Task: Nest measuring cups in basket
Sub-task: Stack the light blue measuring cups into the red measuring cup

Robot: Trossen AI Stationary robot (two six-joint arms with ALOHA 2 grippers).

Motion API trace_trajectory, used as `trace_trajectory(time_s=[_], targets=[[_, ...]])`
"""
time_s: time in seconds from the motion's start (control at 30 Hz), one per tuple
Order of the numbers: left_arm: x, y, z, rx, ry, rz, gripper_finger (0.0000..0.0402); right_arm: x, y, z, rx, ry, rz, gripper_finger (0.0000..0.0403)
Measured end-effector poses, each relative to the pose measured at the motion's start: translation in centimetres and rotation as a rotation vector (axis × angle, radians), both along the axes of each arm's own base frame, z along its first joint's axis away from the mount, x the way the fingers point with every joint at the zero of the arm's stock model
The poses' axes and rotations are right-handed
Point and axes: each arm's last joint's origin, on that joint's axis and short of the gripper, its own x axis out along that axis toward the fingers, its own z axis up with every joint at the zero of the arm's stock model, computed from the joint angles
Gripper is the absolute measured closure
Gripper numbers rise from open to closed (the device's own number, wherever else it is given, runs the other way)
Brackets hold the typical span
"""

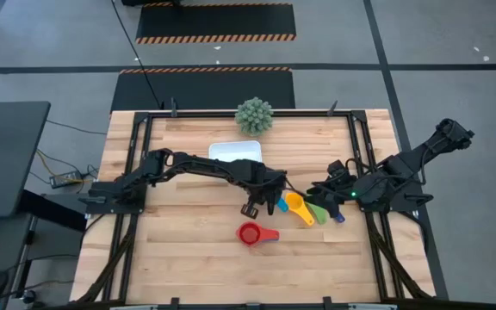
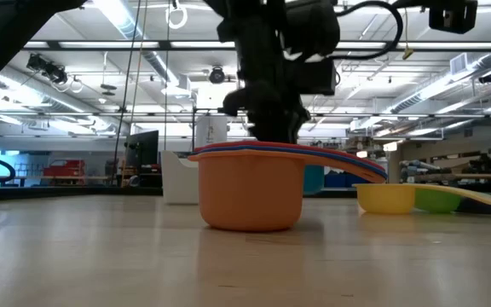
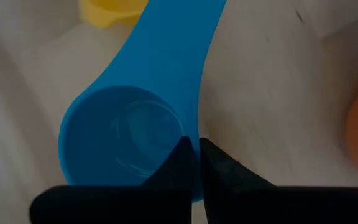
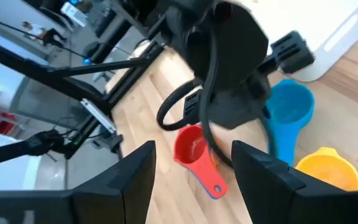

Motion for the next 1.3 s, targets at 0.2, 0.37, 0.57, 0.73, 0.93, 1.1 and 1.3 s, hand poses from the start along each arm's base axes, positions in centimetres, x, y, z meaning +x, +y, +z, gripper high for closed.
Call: trace_trajectory(time_s=[0.2, 0.37, 0.57, 0.73, 0.93, 1.1, 1.3], targets=[[-0.3, -0.1, 3.2, -0.030, 0.063, 0.099, 0.0389, -1.4, -0.2, 1.0, -0.015, -0.053, 0.049, 0.0186], [-1.3, -1.2, 6.1, -0.116, 0.157, 0.224, 0.0389, -2.6, 0.0, 1.6, -0.025, -0.087, 0.126, 0.0186], [-2.0, -4.3, 8.5, -0.284, 0.200, 0.326, 0.0389, -3.1, 0.1, 1.6, -0.071, -0.086, 0.175, 0.0186], [-2.5, -7.8, 8.6, -0.338, 0.234, 0.369, 0.0389, -3.1, 0.2, 1.4, -0.090, -0.068, 0.181, 0.0186], [-2.7, -10.5, 7.7, -0.338, 0.225, 0.516, 0.0387, -3.1, 0.2, 1.4, -0.092, -0.068, 0.181, 0.0186], [-2.8, -11.9, 7.1, -0.320, 0.192, 0.665, 0.0386, -3.0, 0.2, 1.4, -0.088, -0.065, 0.177, 0.0186], [-2.7, -13.8, 7.2, -0.348, 0.110, 0.775, 0.0385, -2.9, 0.3, 1.5, -0.086, -0.077, 0.178, 0.0186]])
